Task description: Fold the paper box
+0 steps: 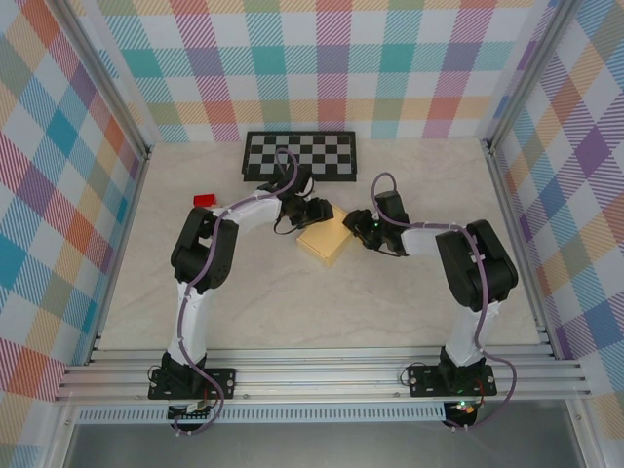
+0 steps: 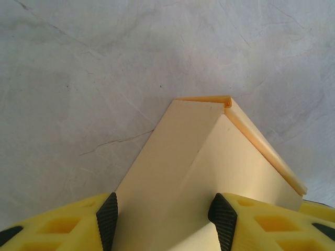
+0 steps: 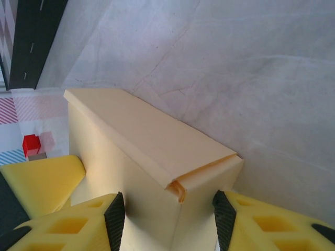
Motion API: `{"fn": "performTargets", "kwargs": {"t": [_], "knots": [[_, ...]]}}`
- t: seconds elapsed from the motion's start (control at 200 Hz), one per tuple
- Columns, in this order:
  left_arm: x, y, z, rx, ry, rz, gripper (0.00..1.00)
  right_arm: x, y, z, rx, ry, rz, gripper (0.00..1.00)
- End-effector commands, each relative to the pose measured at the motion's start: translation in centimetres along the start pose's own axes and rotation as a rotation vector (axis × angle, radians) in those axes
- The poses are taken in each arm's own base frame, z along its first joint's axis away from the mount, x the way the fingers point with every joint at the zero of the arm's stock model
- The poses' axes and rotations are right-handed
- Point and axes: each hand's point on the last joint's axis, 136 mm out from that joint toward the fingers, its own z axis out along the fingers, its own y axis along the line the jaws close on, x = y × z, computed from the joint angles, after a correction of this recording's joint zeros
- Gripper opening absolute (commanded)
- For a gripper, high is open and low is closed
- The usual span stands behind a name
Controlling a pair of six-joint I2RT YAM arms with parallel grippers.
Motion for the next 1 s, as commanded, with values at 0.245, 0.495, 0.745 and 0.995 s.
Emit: {"fn": "performTargets", "kwargs": {"t": [0.245,0.495,0.745,0.995], "knots": [[7.2,-5.3,2.5,0.11,0.175,-0.016,0.5,4.7,7.1,0.1,-0.25,0.135,-0.1,0.51],[5.2,-0.6,1.2,-0.039,0.12,-0.074,0.5,4.6,3.7,-2.3,-0.089,0.137,-0.133,0.52],[2.8,0.5,-1.0,-0.071,0.062,-0.08,0.58,5.4,1.2,-5.3,0.09,0.189,-0.195,0.56],[0.2,2.4,-6.3,-0.087,-0.022,-0.103,0.73,8.0,-0.6,-7.6,0.119,0.251,-0.142,0.56]]}}
